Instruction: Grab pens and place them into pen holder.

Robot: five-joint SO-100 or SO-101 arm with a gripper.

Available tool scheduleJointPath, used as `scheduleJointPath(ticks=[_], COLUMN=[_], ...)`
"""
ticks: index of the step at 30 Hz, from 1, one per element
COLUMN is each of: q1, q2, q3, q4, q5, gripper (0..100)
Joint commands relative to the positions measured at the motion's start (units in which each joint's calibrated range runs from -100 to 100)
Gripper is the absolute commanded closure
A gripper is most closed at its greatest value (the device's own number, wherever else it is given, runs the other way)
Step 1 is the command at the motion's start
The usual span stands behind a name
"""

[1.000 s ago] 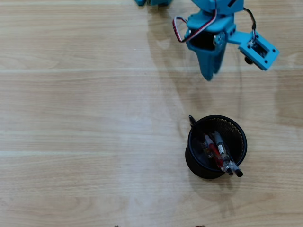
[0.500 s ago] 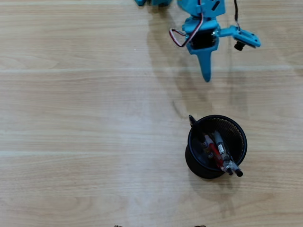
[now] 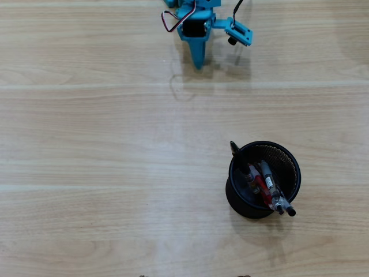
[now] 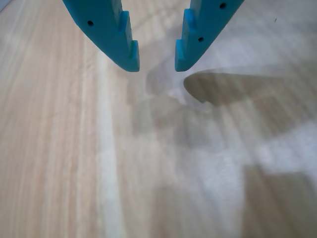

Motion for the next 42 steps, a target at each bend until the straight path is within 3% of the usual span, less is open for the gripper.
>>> scheduleJointPath(ticks=[1,4,10,13,19,23,42], q1=[3.77,5.95,4.09,-0.34,-2.28,-1.87,-1.87], q2=[-10.19,-19.07,-39.19,-37.75,-38.93,-38.85,-38.85], q3=[0.69,2.41,6.75,6.57,6.48,6.48,6.57], q4=[13.10,23.59,31.41,31.32,31.58,31.49,31.32], q5=[0.24,0.19,0.34,0.76,13.15,17.75,18.22], gripper=[91,91,91,91,91,91,91])
